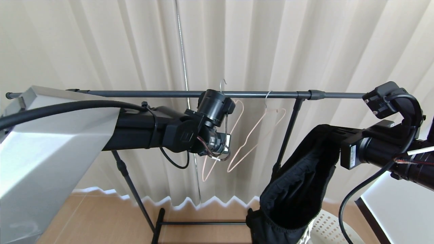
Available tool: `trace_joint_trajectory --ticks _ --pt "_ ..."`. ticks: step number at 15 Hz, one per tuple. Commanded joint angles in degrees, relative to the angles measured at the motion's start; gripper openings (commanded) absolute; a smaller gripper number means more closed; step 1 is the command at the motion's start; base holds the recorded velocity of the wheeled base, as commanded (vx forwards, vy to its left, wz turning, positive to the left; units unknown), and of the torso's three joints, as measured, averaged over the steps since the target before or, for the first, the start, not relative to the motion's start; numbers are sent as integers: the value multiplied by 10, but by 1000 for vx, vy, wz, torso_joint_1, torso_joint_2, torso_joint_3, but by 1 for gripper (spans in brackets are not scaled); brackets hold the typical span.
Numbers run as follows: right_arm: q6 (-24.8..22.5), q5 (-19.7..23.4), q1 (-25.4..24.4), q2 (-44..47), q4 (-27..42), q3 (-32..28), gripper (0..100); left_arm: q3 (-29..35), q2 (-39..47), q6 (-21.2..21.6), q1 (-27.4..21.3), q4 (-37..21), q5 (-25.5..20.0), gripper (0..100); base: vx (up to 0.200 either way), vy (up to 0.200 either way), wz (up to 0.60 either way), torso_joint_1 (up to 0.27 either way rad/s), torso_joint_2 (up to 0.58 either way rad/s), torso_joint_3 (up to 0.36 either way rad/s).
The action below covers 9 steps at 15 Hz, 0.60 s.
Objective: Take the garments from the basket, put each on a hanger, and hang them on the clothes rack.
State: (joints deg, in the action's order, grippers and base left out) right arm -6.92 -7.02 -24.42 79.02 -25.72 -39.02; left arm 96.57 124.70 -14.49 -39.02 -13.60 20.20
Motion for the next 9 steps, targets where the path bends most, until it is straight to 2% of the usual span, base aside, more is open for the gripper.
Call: trace_joint_trajectory --ticks 1,5,7,8,9 --pt "0 0 0 -1 0 -1 0 -34 -38 0 -1 1 0 0 0 0 0 0 0 0" --pt "-1 0 -2 -3 0 -1 0 -133 -132 2 -2 6 0 0 0 0 0 0 0 0" --pt "-10 -1 -8 -13 1 2 0 -230 -197 3 -16 31 -1 0 0 0 0 0 0 0" --pt "-10 -1 -9 -14 1 2 0 -234 -198 4 -17 33 -1 0 0 0 0 0 0 0" --pt "-10 -2 -17 -18 1 3 0 -322 -257 21 -20 92 -2 0 0 0 0 0 0 0"
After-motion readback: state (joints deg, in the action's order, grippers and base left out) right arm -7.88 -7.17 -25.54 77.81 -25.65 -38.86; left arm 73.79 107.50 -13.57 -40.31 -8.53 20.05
